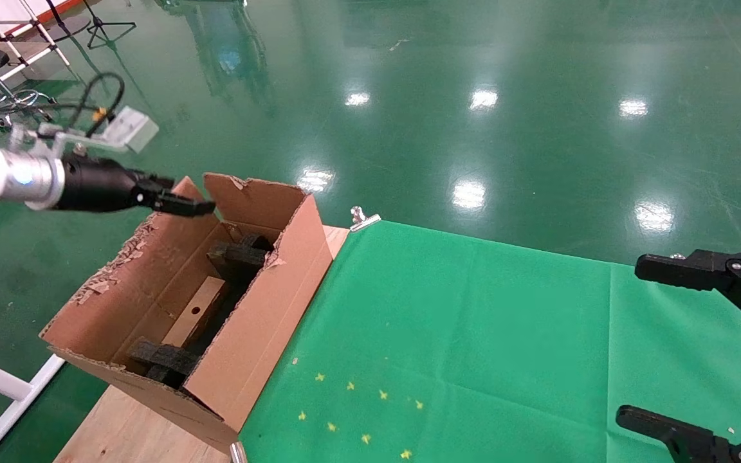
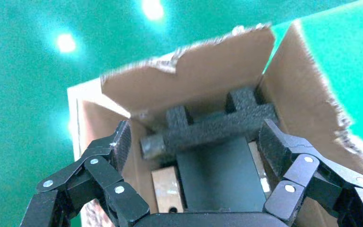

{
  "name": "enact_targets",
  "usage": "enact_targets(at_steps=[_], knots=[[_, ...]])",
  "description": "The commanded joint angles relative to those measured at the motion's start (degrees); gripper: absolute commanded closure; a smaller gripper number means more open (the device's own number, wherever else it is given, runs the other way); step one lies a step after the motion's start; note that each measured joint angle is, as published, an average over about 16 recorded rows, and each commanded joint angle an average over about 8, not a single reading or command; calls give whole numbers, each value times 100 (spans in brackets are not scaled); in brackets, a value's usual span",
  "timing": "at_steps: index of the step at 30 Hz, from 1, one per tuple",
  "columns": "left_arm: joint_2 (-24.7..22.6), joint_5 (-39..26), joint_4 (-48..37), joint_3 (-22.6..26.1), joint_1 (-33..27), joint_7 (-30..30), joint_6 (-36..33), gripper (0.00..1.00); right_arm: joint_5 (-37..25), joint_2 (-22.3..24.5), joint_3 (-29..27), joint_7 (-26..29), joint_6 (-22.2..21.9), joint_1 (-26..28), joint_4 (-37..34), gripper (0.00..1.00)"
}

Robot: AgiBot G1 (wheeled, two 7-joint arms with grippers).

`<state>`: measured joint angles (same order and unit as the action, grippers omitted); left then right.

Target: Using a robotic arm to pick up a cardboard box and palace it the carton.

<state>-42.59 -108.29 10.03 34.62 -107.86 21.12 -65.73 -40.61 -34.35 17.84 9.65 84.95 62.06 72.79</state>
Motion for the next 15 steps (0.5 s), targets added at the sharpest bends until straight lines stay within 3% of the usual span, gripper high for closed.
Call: enact_targets(at_steps=[1,15], knots=[[80,136,176,-76,-28,-151,-179,0,0,0,0,0,0,0,0,0],[71,111,242,-57,-24,-163,-216,0,2,1,1,0,-1,0,-1,0]])
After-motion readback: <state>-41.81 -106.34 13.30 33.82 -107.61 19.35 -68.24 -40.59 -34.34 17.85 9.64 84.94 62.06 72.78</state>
